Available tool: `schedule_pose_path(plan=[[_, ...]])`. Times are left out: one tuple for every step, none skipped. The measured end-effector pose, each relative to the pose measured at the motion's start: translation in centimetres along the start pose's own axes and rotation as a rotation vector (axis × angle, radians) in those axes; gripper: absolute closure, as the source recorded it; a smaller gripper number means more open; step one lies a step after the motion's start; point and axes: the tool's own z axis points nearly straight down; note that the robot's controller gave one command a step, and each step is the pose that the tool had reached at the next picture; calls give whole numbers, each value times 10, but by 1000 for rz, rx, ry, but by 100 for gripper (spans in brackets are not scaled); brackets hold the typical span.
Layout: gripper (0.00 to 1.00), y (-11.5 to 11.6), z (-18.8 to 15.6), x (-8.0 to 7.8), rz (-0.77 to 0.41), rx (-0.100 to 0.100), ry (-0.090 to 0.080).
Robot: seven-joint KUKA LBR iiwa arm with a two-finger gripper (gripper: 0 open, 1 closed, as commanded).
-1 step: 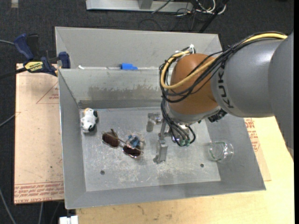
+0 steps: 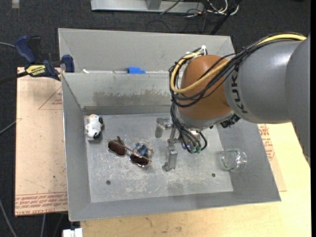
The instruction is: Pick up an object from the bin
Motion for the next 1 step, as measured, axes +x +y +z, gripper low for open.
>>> schedule_pose_path(plan=[[0,26,14,1,-59,3,-4]])
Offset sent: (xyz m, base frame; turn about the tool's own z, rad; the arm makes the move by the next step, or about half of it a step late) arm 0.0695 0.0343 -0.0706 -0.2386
